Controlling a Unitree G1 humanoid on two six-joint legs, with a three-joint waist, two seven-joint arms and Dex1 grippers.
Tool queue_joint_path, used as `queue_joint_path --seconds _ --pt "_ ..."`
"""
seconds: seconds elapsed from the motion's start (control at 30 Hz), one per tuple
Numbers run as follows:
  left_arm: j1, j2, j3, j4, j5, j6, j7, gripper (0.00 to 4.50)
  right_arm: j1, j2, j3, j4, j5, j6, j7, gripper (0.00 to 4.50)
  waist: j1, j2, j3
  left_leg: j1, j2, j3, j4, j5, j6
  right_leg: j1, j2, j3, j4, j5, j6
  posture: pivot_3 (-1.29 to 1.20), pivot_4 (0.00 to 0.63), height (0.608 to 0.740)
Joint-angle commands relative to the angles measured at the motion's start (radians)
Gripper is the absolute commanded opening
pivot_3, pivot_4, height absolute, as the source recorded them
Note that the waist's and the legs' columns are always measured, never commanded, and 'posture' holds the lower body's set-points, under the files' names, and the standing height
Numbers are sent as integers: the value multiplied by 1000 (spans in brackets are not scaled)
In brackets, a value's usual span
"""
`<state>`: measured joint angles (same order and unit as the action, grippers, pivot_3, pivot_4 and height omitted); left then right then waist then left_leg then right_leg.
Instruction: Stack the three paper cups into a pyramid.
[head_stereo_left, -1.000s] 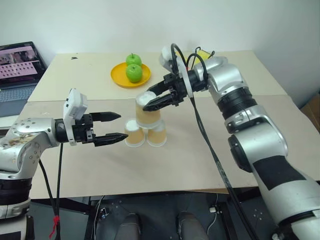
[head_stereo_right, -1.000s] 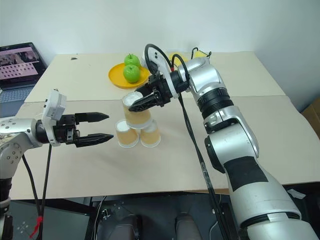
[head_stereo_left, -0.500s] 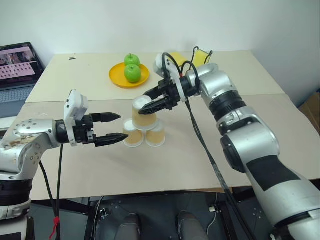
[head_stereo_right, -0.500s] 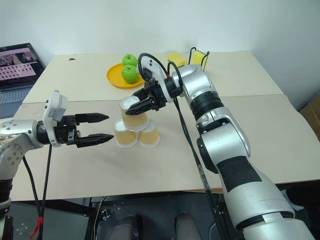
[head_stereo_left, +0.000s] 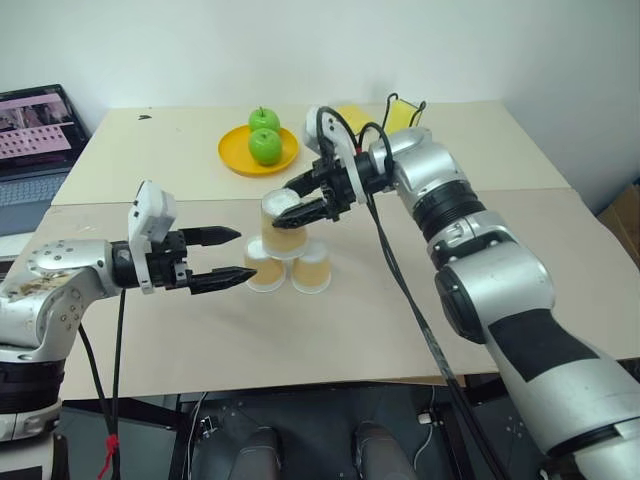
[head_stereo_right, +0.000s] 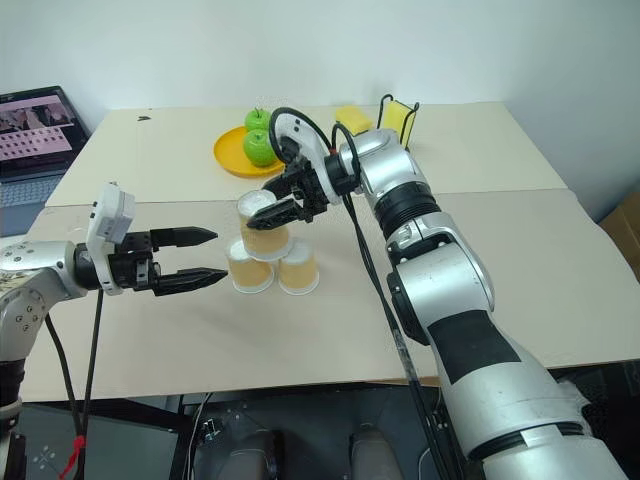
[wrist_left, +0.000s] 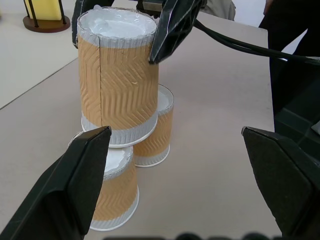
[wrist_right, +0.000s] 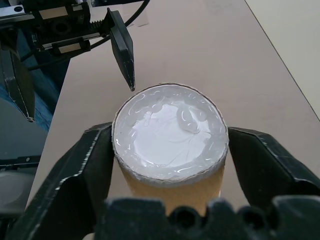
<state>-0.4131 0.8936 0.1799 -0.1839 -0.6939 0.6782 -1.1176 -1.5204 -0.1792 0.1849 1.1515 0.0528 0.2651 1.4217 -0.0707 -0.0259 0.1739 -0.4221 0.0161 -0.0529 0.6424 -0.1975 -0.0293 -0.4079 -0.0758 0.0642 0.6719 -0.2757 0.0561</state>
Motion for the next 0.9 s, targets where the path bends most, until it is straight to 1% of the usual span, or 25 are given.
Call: queue_joint_path --seconds 0.03,0.3,0.47,0.57,0.6,0.67,0.77,0.83,0.87,0.9 --pt "-11 5 23 -26 -7 -15 0 4500 -27 -2 -27 -17 3 -20 2 4437 0 0 0 0 0 0 0 0 0 0 0 0 0 0 0 0 150 732" --pt "-21 1 13 -18 -1 -17 2 4500 -51 -38 -60 -76 31 17 45 4437 0 0 0 0 0 0 0 0 0 0 0 0 0 0 0 0 150 732" --pt "-18 0 15 -23 -6 -14 3 4500 -51 -83 -85 -212 75 125 106 4437 0 0 0 0 0 0 0 0 0 0 0 0 0 0 0 0 150 732" --pt "-11 -2 15 -28 -7 -9 8 4500 -33 -118 -101 -320 116 215 108 4437 1 0 0 0 0 0 0 0 0 0 0 0 0 0 0 0 150 732" --pt "-4 -5 19 -33 -8 -8 16 4500 -22 -133 -117 -365 134 258 90 4437 1 0 0 0 0 0 0 0 0 0 0 0 0 0 0 0 150 732" --pt "19 -17 47 -42 -13 2 57 4500 10 -174 -163 -455 162 339 7 4437 2 0 0 0 0 0 0 0 0 0 0 0 0 0 0 0 150 732" --pt "74 -68 153 -61 -22 9 195 4500 118 -254 -225 -581 113 376 -233 4437 6 -1 0 0 0 0 0 0 0 0 -1 0 0 0 0 0 150 732" --pt "130 -112 223 -94 9 -4 316 4500 229 -303 -262 -663 57 404 -413 4437 15 -1 -1 0 0 -1 0 0 0 1 -1 0 -1 0 0 0 150 732" --pt "177 -147 271 -122 24 -10 389 4500 313 -330 -307 -719 28 423 -529 4437 22 -1 0 0 -1 0 0 0 0 1 -2 0 -5 0 0 0 150 732" --pt "219 -188 313 -143 53 -27 474 4500 392 -344 -378 -761 15 445 -655 4437 22 0 0 -1 -1 1 0 0 0 0 -2 1 -7 0 0 0 150 732"
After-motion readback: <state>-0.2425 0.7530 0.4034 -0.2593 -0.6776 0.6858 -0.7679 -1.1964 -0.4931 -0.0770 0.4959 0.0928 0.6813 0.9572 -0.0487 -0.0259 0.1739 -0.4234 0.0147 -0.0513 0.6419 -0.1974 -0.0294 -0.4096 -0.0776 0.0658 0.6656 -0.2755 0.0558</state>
